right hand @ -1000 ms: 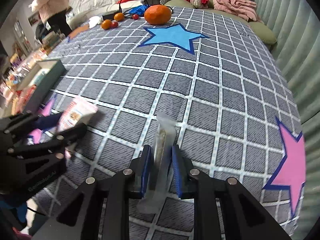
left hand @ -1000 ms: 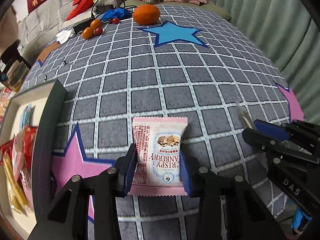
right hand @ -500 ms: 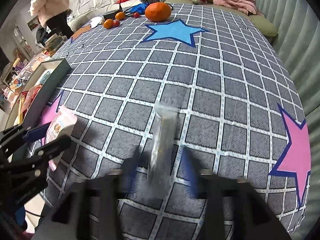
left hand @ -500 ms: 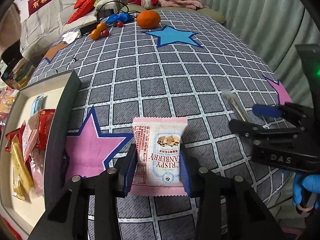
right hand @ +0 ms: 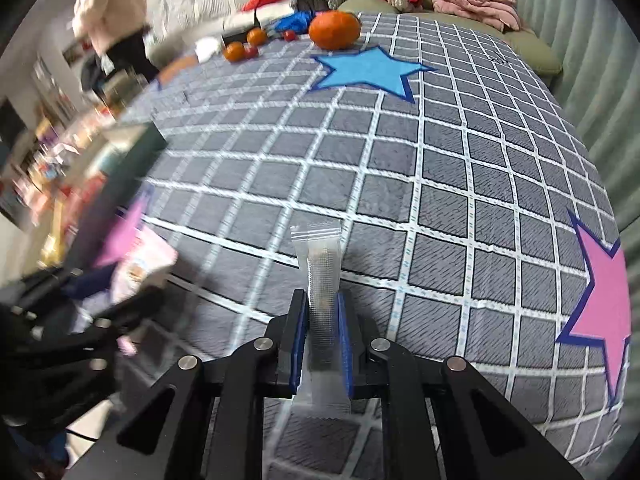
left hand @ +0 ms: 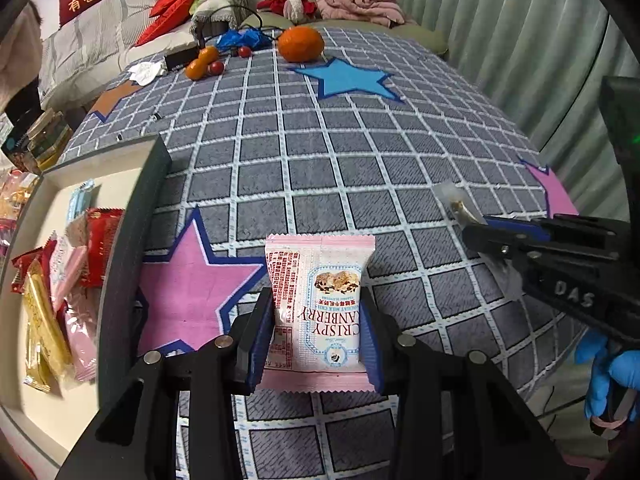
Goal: Organize snacks
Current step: 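Carry the cranberry packet and clear stick packet with both grippers over the tray, then open both grippers to drop the cranberry packet and clear stick packet into the tray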
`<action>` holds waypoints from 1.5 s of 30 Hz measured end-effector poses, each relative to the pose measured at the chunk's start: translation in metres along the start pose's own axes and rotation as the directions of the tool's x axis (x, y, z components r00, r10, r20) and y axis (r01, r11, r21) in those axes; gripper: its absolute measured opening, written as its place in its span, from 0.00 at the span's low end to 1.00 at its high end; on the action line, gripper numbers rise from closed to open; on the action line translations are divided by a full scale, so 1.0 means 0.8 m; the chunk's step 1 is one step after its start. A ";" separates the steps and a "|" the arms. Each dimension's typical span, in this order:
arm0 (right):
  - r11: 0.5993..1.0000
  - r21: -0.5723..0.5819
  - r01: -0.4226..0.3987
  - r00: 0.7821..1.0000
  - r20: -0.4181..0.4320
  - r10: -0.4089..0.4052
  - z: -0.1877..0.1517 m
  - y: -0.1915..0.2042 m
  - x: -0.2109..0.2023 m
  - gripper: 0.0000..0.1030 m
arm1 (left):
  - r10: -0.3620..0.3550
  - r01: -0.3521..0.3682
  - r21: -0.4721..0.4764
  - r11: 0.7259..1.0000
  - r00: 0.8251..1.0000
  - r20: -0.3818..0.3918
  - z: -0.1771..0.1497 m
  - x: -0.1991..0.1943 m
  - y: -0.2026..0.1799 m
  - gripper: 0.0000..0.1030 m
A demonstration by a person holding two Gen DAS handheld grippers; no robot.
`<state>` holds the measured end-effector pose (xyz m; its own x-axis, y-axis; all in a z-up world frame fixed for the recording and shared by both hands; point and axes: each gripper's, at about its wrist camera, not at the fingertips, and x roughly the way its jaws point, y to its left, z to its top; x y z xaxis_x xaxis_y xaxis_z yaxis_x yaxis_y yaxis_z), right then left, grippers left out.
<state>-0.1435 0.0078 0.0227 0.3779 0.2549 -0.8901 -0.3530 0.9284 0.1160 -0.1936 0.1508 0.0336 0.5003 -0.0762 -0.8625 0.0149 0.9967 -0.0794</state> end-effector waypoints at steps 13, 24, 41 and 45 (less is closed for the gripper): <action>0.978 -0.099 -0.186 0.980 0.058 0.192 0.055 0.113 -0.043 0.16 | 0.058 -0.033 -0.147 0.989 0.984 0.166 0.001 -0.098 0.101 0.42; 0.897 -0.290 -0.333 0.942 -0.078 0.325 0.073 0.275 0.006 0.16 | 0.254 -0.203 -0.367 0.908 0.963 0.096 -0.043 -0.114 0.245 0.42; 0.903 -0.370 -0.217 0.972 -0.163 0.167 0.127 0.344 0.109 0.16 | 0.246 -0.246 -0.437 0.865 0.968 -0.056 -0.056 -0.047 0.296 0.44; 0.899 -0.381 -0.214 0.973 -0.165 0.162 0.126 0.344 0.105 0.17 | 0.253 -0.254 -0.428 0.867 0.966 -0.061 -0.054 -0.044 0.295 0.60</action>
<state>-0.1223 0.3119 0.0245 0.1697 0.3535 -0.9199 -0.7248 0.6772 0.1265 -0.2446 0.3879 0.0235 0.4342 0.1770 -0.8832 -0.4848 0.8723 -0.0635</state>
